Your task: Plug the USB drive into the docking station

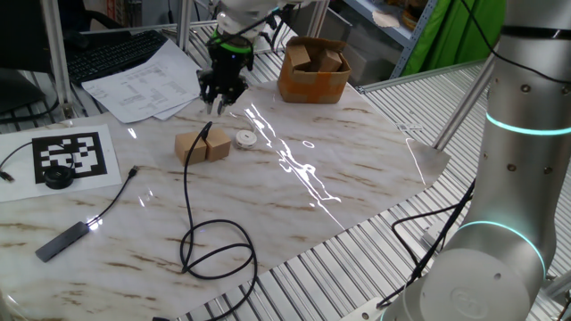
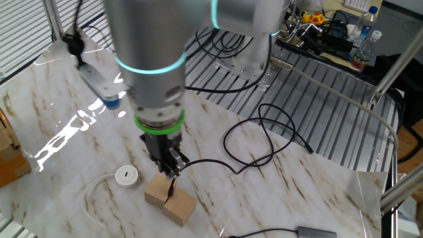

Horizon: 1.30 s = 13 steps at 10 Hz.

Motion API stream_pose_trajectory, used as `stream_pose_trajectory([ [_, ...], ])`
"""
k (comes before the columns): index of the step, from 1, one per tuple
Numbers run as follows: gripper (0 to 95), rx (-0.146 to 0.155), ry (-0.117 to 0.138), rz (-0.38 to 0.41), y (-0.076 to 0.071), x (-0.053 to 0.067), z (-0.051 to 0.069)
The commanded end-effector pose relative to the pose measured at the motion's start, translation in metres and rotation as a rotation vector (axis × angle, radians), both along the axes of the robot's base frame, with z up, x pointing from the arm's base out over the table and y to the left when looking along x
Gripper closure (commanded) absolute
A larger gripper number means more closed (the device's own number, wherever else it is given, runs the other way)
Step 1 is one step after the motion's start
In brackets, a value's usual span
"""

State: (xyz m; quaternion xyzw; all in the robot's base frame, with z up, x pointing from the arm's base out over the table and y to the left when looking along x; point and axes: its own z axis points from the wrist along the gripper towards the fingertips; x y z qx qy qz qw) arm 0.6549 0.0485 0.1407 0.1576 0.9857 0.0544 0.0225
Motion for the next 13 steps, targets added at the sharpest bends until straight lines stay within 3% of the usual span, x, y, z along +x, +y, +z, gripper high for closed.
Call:
stream_pose_trajectory([
  [1,76.0,0.001,0.004,0.005,0.001,0.004,-0.005],
  [10,76.0,-0.004,-0.011,0.019,0.01,0.001,-0.029],
  [13,76.0,-0.02,-0.012,0.04,0.01,0.002,-0.03],
])
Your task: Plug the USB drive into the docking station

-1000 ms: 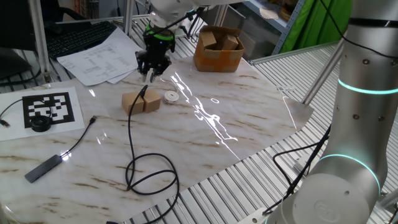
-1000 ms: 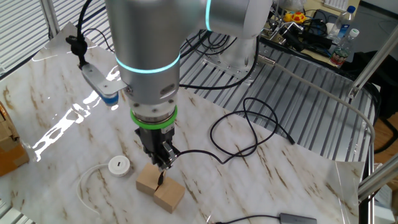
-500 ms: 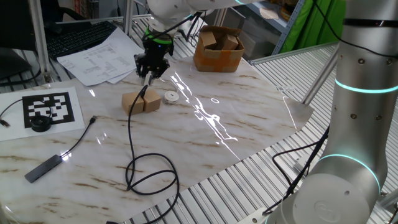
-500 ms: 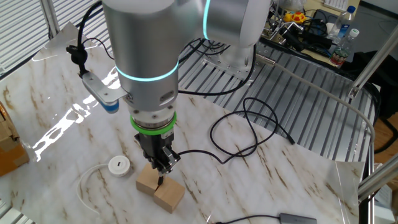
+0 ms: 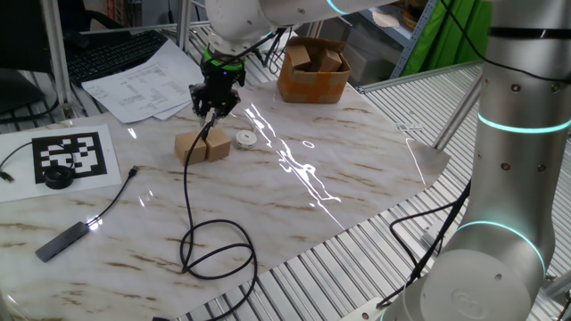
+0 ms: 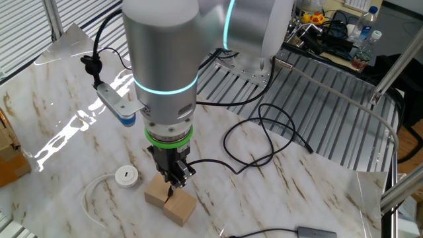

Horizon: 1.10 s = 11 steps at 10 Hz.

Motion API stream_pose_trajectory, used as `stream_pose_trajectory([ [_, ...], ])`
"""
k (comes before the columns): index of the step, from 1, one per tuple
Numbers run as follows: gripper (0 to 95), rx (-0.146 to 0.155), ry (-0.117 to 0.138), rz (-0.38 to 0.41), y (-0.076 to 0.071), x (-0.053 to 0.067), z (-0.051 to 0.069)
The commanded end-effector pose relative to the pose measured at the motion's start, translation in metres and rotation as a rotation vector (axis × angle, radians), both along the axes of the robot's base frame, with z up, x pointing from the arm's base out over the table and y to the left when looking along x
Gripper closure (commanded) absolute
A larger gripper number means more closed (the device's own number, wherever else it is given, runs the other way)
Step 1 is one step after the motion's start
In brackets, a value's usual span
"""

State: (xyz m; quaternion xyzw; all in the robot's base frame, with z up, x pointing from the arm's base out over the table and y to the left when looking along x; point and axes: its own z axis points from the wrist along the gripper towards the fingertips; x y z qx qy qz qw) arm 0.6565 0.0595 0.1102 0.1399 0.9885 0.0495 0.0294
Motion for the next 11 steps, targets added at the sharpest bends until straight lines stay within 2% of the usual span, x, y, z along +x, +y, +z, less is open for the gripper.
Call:
stream_pose_trajectory([
  [1,76.0,-0.006,0.0,0.005,-0.0007,0.0002,0.0009],
  [11,76.0,-0.003,0.004,-0.004,-0.0008,0.0003,0.0008],
])
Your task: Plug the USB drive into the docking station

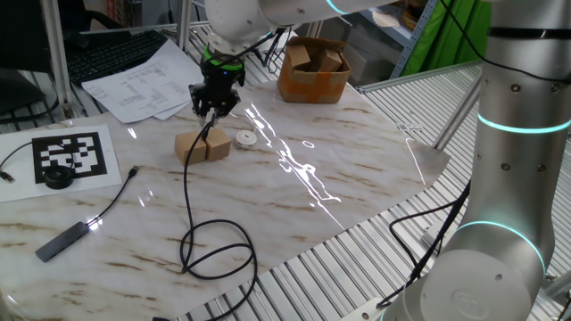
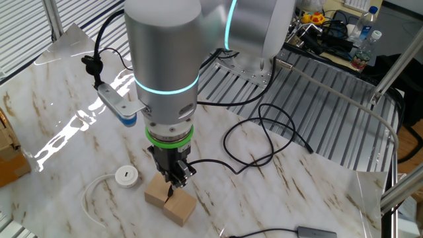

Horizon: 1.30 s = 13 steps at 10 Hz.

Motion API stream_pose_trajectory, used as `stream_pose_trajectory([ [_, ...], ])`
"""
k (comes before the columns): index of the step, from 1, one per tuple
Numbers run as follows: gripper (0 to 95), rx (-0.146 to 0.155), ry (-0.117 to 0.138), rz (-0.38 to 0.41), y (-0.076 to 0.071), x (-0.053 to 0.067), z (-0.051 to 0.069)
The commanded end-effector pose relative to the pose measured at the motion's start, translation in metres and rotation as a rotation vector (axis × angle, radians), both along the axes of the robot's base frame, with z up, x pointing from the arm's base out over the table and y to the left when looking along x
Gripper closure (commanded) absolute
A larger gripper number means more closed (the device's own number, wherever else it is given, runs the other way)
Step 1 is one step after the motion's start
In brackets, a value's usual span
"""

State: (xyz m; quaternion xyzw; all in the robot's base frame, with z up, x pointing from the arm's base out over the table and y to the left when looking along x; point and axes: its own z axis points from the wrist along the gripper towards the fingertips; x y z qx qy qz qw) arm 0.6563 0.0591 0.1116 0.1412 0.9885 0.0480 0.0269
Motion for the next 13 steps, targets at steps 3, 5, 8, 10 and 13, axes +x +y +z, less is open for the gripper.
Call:
stream_pose_trajectory([
  [3,76.0,-0.034,-0.013,-0.015,-0.0004,0.0004,-0.0006],
  [5,76.0,-0.034,0.0,-0.019,-0.0004,0.0004,-0.0006],
  [8,76.0,-0.031,-0.006,-0.004,-0.0004,0.0004,-0.0006],
  [10,76.0,-0.01,-0.008,0.008,-0.0004,0.0004,-0.0006],
  [13,76.0,-0.025,-0.008,0.024,-0.0003,0.0013,-0.0015],
])
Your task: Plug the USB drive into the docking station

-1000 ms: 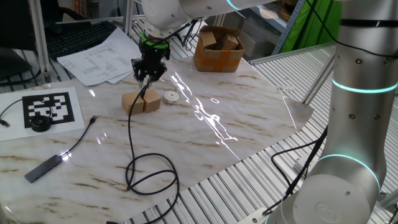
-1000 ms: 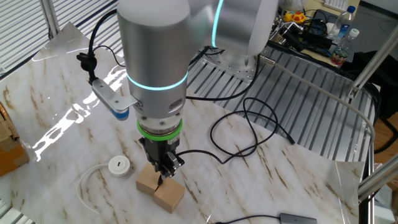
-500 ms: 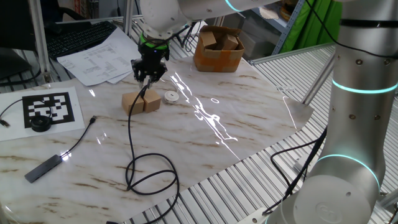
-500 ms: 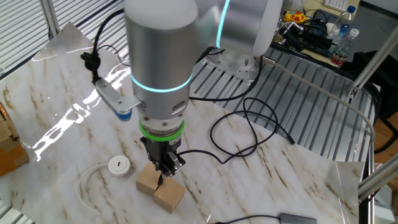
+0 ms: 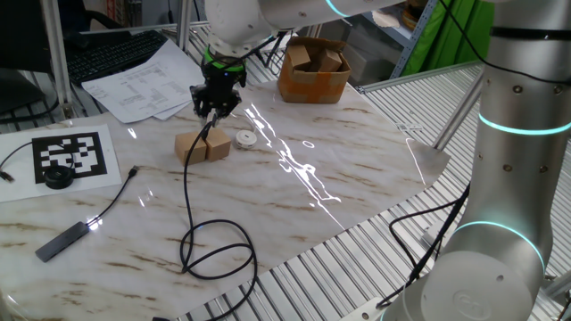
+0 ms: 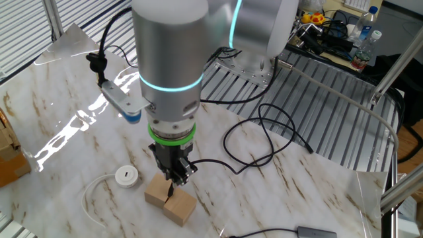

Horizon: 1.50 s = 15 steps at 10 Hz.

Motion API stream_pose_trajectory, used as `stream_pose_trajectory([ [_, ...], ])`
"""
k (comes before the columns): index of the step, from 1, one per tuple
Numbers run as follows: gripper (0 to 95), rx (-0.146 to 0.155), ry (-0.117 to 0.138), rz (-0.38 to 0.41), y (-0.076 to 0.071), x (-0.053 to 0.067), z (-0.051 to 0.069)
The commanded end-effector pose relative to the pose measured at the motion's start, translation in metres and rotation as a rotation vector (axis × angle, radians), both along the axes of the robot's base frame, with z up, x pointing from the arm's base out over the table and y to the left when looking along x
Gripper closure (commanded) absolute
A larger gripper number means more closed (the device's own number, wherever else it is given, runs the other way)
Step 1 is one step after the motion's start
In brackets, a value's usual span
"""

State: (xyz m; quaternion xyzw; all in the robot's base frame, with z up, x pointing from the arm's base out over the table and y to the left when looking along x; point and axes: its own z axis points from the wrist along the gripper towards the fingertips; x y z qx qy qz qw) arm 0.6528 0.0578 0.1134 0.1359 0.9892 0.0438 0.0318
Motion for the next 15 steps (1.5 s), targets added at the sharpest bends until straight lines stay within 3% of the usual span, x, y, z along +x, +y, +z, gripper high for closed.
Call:
stream_pose_trajectory([
  [1,76.0,-0.021,-0.001,0.023,0.001,0.006,-0.005],
  [6,76.0,-0.043,-0.004,0.04,0.005,0.011,-0.013],
  [15,76.0,-0.055,-0.015,0.058,0.0,0.011,-0.03],
])
